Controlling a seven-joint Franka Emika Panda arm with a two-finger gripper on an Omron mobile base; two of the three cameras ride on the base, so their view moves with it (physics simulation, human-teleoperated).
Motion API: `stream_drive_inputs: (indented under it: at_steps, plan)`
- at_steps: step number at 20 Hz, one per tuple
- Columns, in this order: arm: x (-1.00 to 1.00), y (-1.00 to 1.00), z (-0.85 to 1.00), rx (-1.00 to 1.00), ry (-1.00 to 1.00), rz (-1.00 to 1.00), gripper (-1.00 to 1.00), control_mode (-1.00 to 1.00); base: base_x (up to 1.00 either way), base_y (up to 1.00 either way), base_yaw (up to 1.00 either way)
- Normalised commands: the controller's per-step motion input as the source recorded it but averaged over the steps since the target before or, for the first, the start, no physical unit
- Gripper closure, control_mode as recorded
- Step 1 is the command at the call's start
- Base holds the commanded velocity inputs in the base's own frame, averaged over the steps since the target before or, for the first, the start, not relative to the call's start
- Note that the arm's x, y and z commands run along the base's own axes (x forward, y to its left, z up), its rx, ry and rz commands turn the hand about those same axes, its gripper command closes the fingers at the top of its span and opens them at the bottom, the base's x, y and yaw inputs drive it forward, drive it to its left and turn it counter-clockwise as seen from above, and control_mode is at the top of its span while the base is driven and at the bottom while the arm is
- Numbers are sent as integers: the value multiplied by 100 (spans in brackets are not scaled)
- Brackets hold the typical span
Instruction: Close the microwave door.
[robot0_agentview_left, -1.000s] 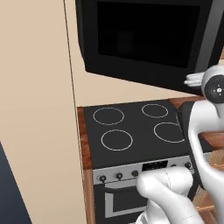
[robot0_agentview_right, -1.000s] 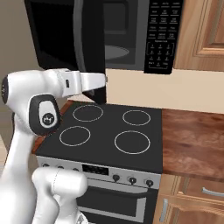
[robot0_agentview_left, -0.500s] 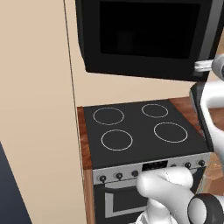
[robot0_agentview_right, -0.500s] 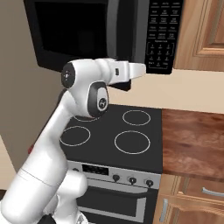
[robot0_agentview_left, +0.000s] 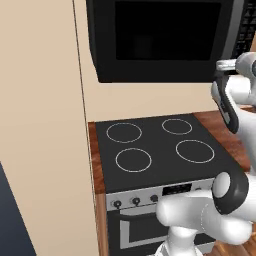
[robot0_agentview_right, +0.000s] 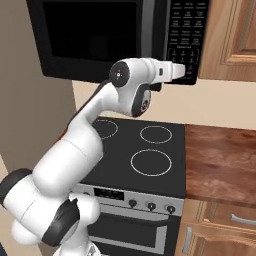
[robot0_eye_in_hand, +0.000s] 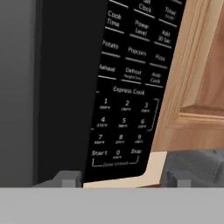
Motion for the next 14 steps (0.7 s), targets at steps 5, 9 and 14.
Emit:
stream_drive_inputs:
  at_steps: [5,9,14]
  plan:
    - [100,-2,0,11,0,21,-100,-100,0,0,0]
    - [96,-3,1,11,0,22,-100,-100,0,0,0]
    - [61,-6,6,6,0,15,-100,-100,0,0,0]
